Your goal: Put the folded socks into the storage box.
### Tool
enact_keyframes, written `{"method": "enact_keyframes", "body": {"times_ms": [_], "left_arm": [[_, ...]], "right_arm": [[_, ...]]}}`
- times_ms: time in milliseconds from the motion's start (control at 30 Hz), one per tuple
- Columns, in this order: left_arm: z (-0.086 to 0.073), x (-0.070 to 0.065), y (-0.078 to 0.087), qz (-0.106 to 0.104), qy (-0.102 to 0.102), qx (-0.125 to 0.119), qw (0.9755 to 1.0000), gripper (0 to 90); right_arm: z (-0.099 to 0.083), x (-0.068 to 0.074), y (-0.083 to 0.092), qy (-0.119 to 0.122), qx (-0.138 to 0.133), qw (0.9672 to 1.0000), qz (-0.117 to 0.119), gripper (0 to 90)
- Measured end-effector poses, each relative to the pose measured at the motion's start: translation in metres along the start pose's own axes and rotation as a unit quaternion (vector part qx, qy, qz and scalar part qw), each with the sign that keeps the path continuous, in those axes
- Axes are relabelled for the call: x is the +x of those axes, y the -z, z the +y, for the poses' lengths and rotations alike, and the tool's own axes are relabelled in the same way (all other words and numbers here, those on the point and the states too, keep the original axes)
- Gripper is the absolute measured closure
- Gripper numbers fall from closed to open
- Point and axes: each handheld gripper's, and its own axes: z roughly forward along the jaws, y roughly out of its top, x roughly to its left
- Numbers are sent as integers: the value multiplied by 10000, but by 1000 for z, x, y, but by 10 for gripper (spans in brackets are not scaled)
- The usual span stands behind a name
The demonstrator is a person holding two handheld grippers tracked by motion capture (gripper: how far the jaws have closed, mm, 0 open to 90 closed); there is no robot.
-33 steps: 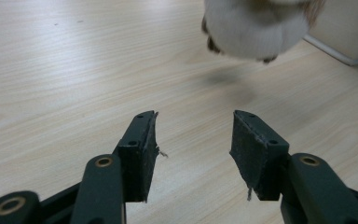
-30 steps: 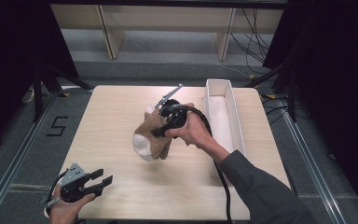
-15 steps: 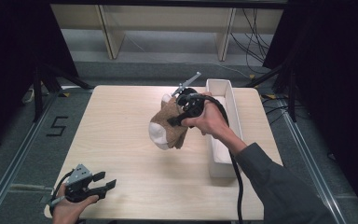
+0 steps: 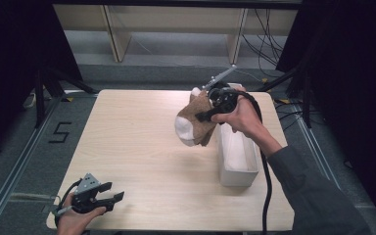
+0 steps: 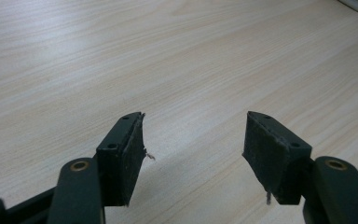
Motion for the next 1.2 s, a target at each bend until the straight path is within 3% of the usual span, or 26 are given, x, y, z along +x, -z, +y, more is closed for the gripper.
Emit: {"method": "enact_keyframes", "body": {"times_ms": [33, 67, 100, 200, 367, 433, 500, 567, 633, 767, 800, 900, 933, 1000, 1033, 1067, 1133, 1200], "left_arm": [[0, 0, 0, 1, 1, 0, 10000, 372], [0, 2, 1, 8, -132, 125, 9998, 370], [0, 2, 0, 41, -99, 50, 9999, 369], [0, 2, 1, 35, -125, 120, 9998, 369], [0, 3, 0, 33, -124, 140, 9998, 366], [-1, 3, 0, 40, -111, 155, 9998, 362], [-2, 0, -3, 67, 79, -53, 9999, 361], [-1, 2, -2, 64, -32, 119, 9999, 361], [-2, 3, -2, 65, -97, 170, 9998, 361], [-2, 1, -3, 52, 58, 59, 10000, 361], [-1, 3, -1, 53, -109, 212, 9997, 361], [-1, 2, -4, 53, 19, 89, 9999, 361], [-2, 3, -3, 56, -66, 163, 9998, 361], [-2, 3, -3, 76, -107, 153, 9998, 361], [-2, 3, -3, 48, -119, 200, 9997, 361], [-2, 1, -5, 49, 39, 86, 9999, 361], [-2, 3, -3, 44, -105, 224, 9997, 362], [-2, 3, -4, 43, -109, 236, 9997, 361]], "right_arm": [[-1, -2, 3, -45, 10, 10000, -28, 592], [-2, -5, 8, -62, -22, 10000, -70, 592], [-2, -8, 12, -61, -5, 9999, -102, 592], [-4, -16, 26, -200, -77, 9996, -193, 592], [-8, -31, 46, -216, -163, 9988, -403, 591], [-11, -39, 53, -208, -180, 9984, -501, 591], [-14, -47, 58, -239, -206, 9979, -563, 591], [-17, -55, 61, -250, -209, 9974, -650, 591], [-20, -61, 62, -246, -175, 9969, -722, 591], [-29, -80, 60, -321, -174, 9960, -819, 591], [-30, -82, 59, -347, -155, 9956, -856, 591], [-37, -92, 54, -270, -58, 9953, -923, 591], [-40, -94, 52, -269, -10, 9953, -925, 591], [-45, -98, 48, -176, 114, 9950, -980, 590], [-46, -97, 46, -246, 169, 9942, -1036, 590], [-47, -98, 45, -290, 220, 9937, -1059, 589], [-51, -102, 39, -182, 273, 9932, -1121, 589], [-54, -103, 36, -160, 292, 9932, -1119, 589]]}}
